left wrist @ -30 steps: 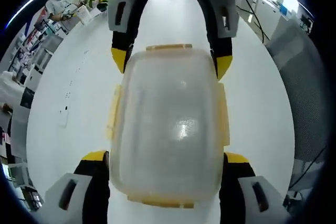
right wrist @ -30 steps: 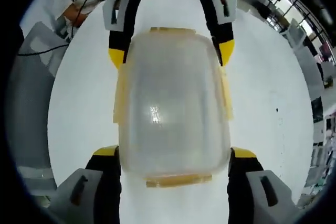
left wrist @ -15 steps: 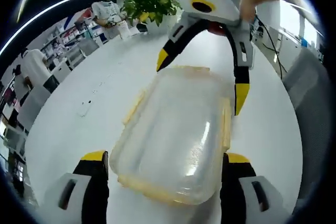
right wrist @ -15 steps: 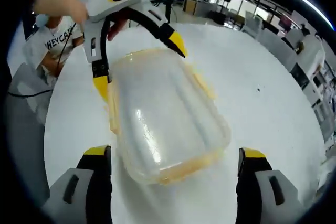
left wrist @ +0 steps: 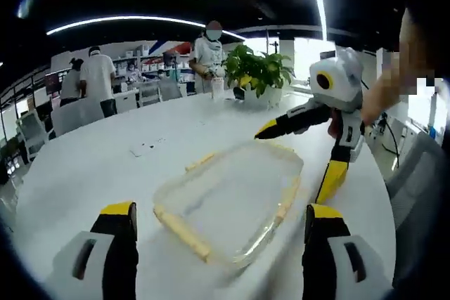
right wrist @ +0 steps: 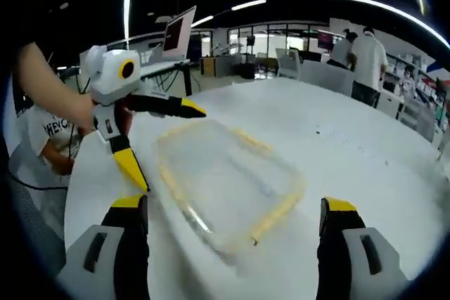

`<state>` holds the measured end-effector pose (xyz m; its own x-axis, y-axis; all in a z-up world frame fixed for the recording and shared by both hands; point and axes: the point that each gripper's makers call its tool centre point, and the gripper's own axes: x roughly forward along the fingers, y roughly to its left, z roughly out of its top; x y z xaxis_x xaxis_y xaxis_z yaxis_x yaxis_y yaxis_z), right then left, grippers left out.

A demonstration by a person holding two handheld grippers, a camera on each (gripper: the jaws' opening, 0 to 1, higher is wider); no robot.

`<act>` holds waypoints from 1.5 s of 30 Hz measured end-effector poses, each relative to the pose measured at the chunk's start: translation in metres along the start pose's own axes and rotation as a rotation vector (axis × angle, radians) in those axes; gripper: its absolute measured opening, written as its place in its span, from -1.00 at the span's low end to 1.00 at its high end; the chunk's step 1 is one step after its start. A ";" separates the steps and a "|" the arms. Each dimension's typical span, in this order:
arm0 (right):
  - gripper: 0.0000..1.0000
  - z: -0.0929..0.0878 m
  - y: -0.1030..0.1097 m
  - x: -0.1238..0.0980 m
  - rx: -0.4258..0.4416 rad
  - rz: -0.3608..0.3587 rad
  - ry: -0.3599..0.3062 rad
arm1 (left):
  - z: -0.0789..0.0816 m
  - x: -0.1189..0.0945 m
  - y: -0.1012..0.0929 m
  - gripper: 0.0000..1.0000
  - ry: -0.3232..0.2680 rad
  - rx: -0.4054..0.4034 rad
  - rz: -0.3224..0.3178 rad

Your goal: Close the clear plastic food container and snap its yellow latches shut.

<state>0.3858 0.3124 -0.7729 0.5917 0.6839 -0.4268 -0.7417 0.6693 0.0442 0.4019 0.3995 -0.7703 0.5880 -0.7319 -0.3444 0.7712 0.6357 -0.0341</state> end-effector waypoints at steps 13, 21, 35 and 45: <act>0.99 -0.011 0.014 -0.012 0.089 -0.023 0.025 | -0.018 -0.016 -0.006 0.90 0.030 -0.094 0.053; 0.89 -0.006 0.011 -0.022 0.109 -0.052 0.033 | -0.016 -0.029 0.001 0.81 0.029 -0.118 0.092; 0.84 0.006 0.003 -0.054 0.177 -0.128 0.001 | -0.017 -0.062 0.003 0.75 0.040 -0.135 0.130; 0.77 0.013 0.005 -0.082 0.246 -0.159 -0.056 | -0.018 -0.093 -0.002 0.74 0.050 -0.156 0.139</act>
<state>0.3383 0.2635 -0.7260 0.7161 0.5750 -0.3958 -0.5432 0.8151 0.2014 0.3409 0.4708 -0.7547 0.6702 -0.6241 -0.4017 0.6341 0.7627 -0.1270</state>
